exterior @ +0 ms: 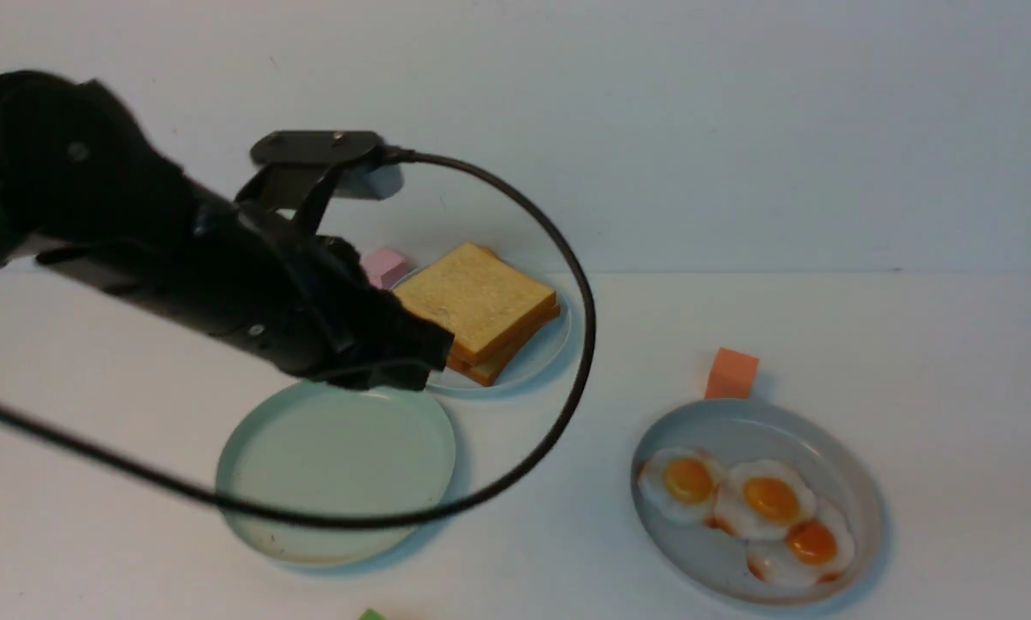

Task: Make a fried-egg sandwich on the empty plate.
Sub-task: Use the left arm to grab a slice of bread

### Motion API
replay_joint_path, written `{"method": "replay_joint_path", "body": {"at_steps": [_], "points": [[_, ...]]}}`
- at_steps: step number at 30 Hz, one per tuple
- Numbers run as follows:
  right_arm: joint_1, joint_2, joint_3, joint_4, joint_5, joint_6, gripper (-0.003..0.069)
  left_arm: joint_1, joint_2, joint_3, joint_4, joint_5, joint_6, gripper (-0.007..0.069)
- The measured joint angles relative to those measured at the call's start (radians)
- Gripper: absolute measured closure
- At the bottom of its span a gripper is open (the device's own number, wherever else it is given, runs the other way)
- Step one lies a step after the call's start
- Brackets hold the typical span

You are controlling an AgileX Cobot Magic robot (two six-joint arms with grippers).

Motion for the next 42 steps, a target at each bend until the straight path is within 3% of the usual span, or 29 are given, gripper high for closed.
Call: {"method": "replay_joint_path", "body": {"at_steps": [2, 3, 7, 12, 17, 24, 29, 37, 42], "points": [[0.090, 0.082, -0.095, -0.012, 0.054, -0.003, 0.0421, 0.000, 0.071, -0.079, 0.020, 0.003, 0.000, 0.0606], [0.090, 0.090, -0.104, -0.014, 0.059, -0.003, 0.0421, 0.000, 0.079, -0.087, 0.023, 0.003, 0.001, 0.0606], [0.286, 0.249, -0.251, -0.085, 0.139, 0.022, 0.0421, 0.000, 0.252, -0.287, 0.085, 0.049, 0.003, 0.0606], [0.442, 0.362, -0.326, -0.160, 0.151, 0.031, 0.0421, 0.000, 0.428, -0.461, 0.132, 0.060, 0.009, 0.0592], [0.492, 0.399, -0.335, -0.176, 0.138, 0.035, 0.0421, 0.000, 0.567, -0.565, 0.162, 0.017, 0.089, 0.0494], [0.496, 0.406, -0.335, -0.193, 0.134, 0.038, 0.0421, 0.000, 0.681, -0.594, 0.164, -0.144, 0.204, 0.0244], [0.497, 0.406, -0.335, -0.193, 0.133, 0.040, 0.0421, 0.000, 0.725, -0.599, 0.164, -0.167, 0.214, 0.0184], [0.497, 0.406, -0.335, -0.194, 0.108, 0.040, 0.0421, -0.004, 0.743, -0.605, 0.212, -0.184, 0.216, 0.0212], [0.497, 0.406, -0.335, -0.194, 0.104, 0.040, 0.0421, -0.006, 0.751, -0.609, 0.243, -0.189, 0.216, 0.0373]]}}
